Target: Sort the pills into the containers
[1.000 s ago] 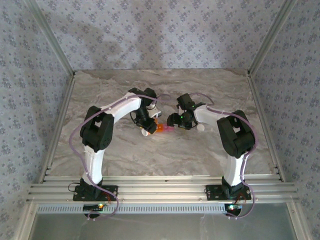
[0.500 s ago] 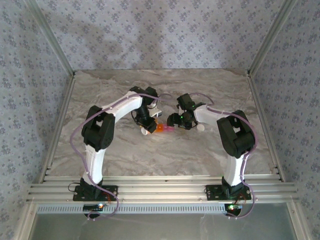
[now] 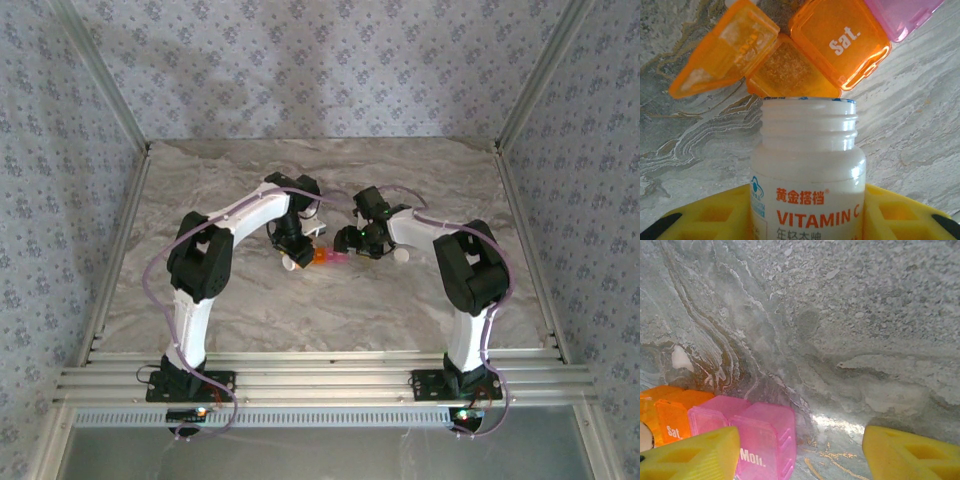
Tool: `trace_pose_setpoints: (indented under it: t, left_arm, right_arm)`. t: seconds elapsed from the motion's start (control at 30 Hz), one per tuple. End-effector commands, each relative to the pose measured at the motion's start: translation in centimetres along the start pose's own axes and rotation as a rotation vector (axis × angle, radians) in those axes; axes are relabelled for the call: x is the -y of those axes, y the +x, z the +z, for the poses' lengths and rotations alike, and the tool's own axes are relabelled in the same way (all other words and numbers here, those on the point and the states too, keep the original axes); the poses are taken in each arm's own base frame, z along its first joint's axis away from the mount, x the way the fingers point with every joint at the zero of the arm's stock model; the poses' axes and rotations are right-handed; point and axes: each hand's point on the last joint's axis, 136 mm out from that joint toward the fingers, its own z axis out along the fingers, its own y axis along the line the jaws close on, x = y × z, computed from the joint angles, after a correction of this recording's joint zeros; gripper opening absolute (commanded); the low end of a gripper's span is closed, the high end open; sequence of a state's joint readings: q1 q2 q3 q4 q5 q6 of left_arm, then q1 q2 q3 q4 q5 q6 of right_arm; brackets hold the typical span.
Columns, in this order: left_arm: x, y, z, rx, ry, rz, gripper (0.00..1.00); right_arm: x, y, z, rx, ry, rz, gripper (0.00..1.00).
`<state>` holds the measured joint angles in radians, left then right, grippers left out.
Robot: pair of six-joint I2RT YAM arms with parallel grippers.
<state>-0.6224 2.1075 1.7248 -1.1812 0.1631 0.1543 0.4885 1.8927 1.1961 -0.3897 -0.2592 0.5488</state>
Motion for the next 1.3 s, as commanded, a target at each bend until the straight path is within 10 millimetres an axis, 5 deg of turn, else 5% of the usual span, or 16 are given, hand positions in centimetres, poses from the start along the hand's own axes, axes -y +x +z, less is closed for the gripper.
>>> trace_pose_setpoints:
  t: [0.0, 1.27]
  left_arm:
    - [-0.10, 0.43, 0.26, -0.046, -0.014, 0.021, 0.00]
    - [-0.63, 0.14, -0.49, -0.059, -0.066, 0.051, 0.00]
  right_arm:
    - [0.24, -0.53, 1.50, -0.002, 0.002, -0.022, 0.69]
    - [0.28, -0.35, 1.75, -0.024, 0.007, -0.030, 0.68]
